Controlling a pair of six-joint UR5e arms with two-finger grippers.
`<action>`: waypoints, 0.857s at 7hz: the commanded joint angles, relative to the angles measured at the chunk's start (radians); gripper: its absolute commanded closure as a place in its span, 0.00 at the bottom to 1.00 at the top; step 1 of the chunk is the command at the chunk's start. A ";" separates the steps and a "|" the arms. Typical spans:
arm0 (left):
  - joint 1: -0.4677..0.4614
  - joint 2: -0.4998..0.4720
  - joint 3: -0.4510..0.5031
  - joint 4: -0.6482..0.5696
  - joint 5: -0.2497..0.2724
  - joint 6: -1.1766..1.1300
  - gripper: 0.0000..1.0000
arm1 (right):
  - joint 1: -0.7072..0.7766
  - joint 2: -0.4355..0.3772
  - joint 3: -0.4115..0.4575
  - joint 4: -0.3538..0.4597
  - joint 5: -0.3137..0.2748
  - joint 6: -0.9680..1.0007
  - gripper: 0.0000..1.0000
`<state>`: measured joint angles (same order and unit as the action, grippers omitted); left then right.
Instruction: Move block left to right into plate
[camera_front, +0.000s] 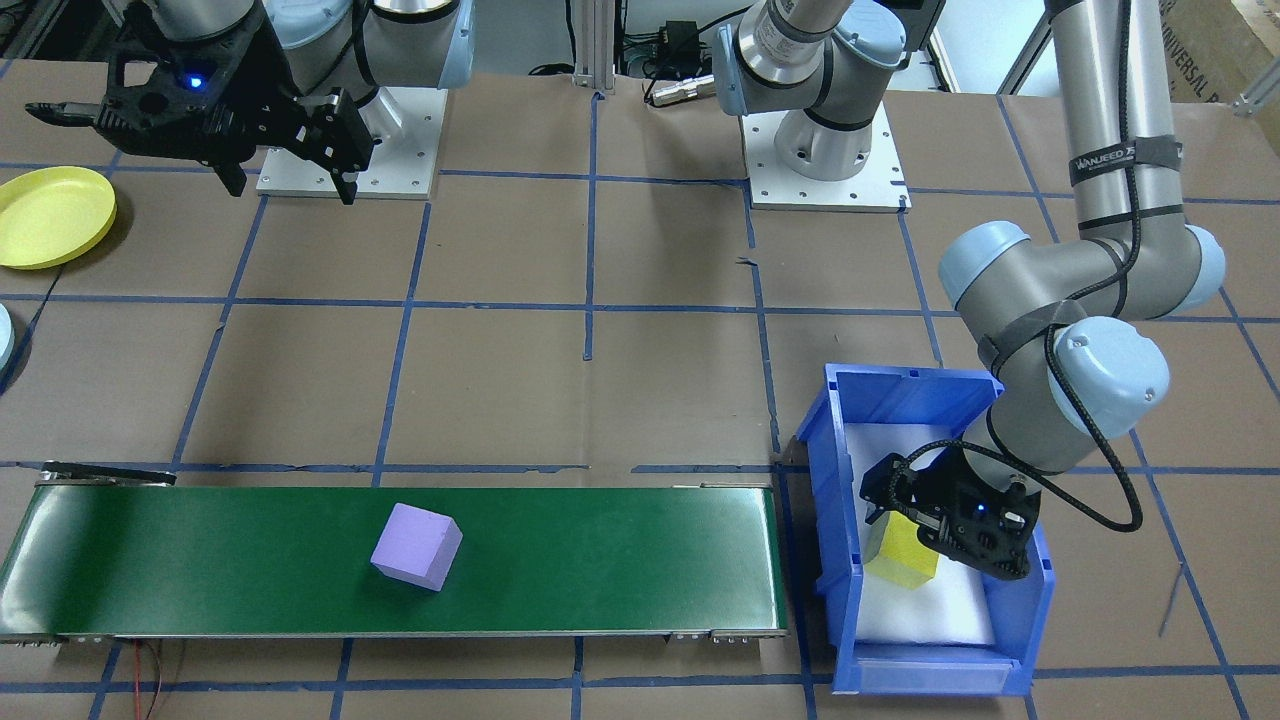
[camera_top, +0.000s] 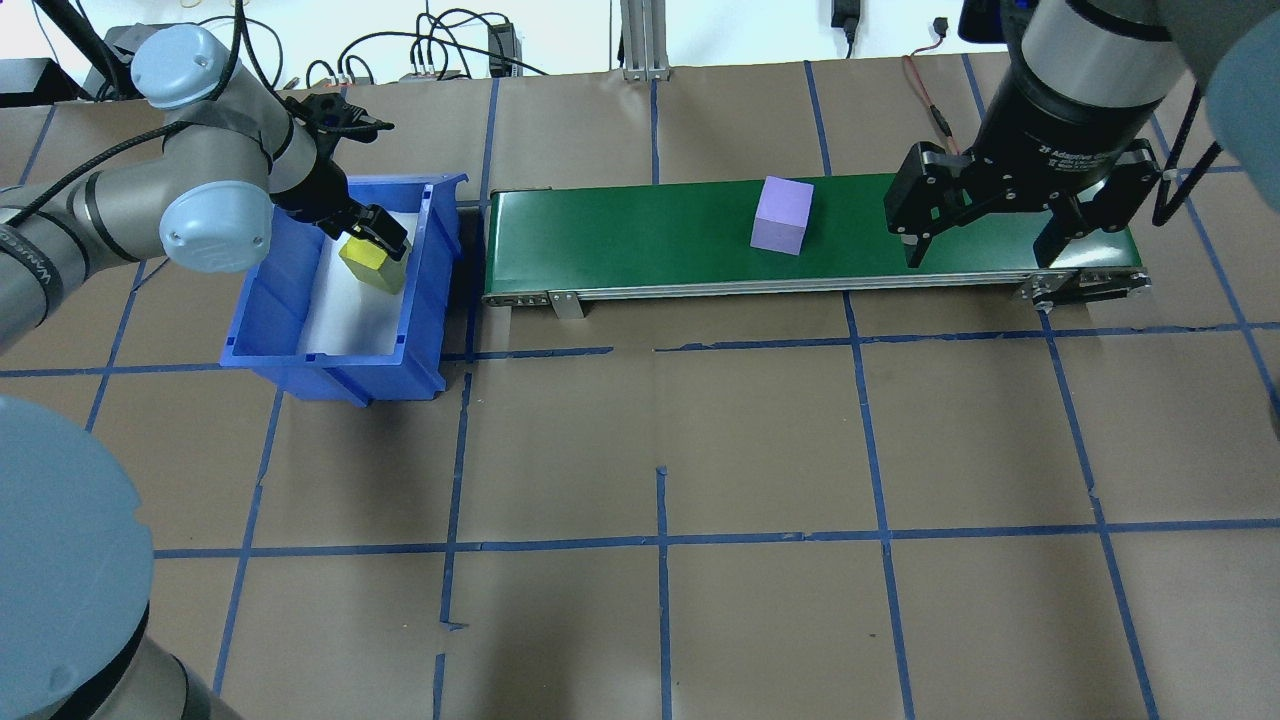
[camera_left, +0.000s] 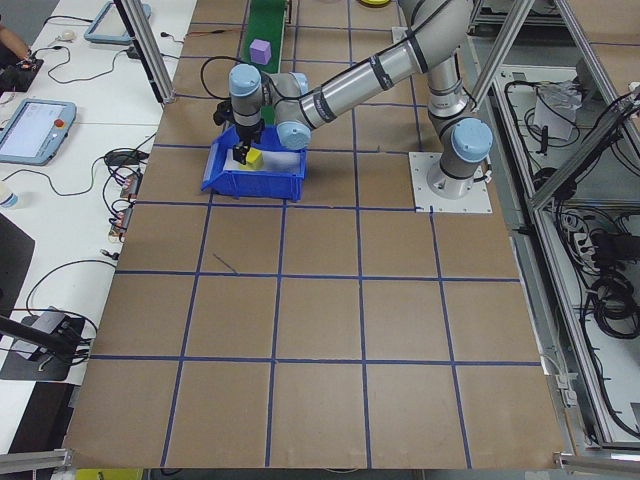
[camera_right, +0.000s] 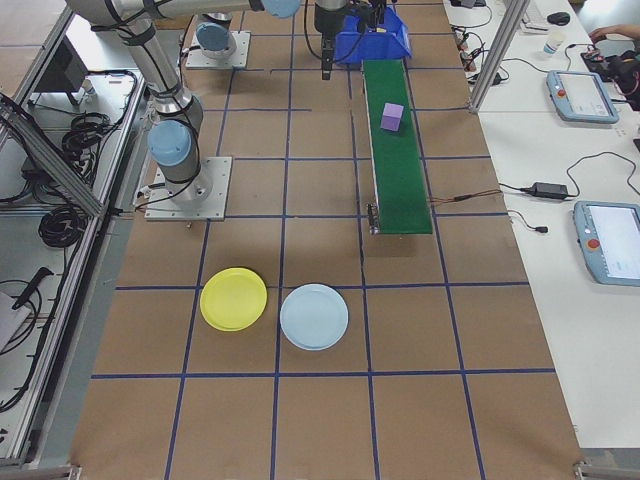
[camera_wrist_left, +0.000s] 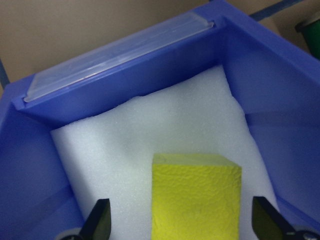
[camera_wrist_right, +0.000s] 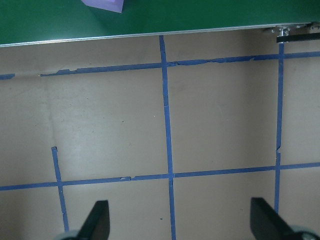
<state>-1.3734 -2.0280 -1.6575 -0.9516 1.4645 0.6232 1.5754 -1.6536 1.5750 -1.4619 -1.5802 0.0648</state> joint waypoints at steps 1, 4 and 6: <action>0.000 -0.014 -0.001 0.007 0.000 0.025 0.03 | -0.005 0.002 -0.001 -0.005 -0.009 -0.017 0.00; 0.000 -0.023 0.011 0.036 0.010 0.032 0.53 | -0.235 0.163 -0.047 -0.024 0.098 -0.240 0.00; -0.001 0.084 0.031 0.107 0.004 0.035 0.54 | -0.284 0.369 -0.095 -0.246 0.146 -0.276 0.00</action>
<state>-1.3732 -2.0055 -1.6352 -0.8900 1.4724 0.6582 1.3211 -1.3999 1.5035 -1.5917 -1.4607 -0.1880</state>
